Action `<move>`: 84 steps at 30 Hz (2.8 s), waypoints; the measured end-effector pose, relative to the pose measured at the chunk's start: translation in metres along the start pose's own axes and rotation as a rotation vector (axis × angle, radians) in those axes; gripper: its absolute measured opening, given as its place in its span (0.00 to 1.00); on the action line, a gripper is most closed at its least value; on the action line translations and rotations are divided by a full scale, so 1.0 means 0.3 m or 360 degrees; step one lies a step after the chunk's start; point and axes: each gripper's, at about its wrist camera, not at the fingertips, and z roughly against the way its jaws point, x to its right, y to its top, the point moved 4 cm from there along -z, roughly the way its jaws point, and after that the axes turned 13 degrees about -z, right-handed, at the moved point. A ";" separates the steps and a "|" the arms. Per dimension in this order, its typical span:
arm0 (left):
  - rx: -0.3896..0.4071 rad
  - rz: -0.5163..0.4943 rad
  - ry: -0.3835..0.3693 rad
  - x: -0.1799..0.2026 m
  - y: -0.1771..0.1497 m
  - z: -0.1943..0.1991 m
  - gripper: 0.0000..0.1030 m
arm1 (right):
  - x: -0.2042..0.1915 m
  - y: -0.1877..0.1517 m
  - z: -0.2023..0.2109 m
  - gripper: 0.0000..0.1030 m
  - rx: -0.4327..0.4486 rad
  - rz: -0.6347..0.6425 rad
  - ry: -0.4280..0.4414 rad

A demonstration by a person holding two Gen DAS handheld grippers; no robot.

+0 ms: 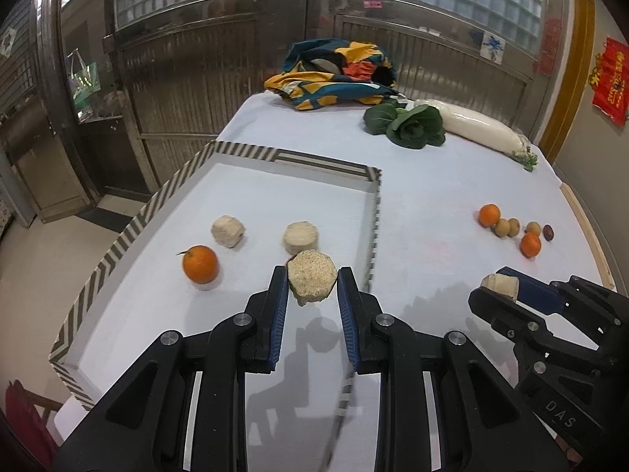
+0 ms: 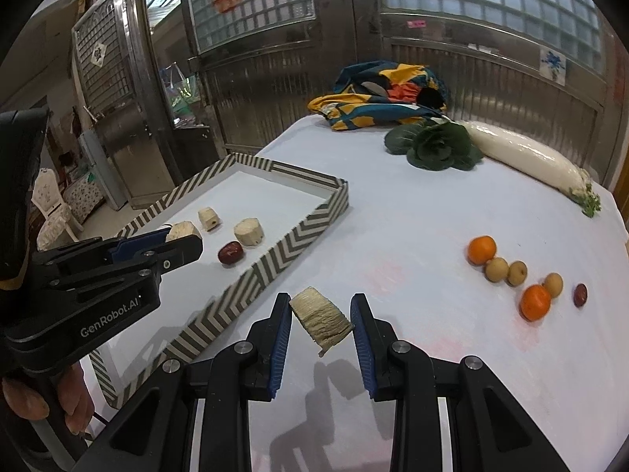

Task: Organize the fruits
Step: 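Carry both held beige pieces over the striped tray, then lower both tools into the tray and open them to release the beige pieces, then move both tools back toward the loose fruits on the table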

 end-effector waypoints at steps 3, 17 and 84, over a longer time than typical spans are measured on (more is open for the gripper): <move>-0.0006 0.0025 0.0017 -0.032 -0.006 -0.002 0.24 | -0.028 0.009 -0.012 0.29 -0.0003 0.0023 0.0013; -0.0067 0.0104 0.0075 -0.156 -0.049 -0.031 0.24 | -0.156 0.037 -0.084 0.29 -0.0040 0.0130 0.0082; -0.0209 0.0226 0.0004 -0.188 -0.061 -0.082 0.59 | -0.249 0.016 -0.206 0.36 -0.0212 0.0257 0.0241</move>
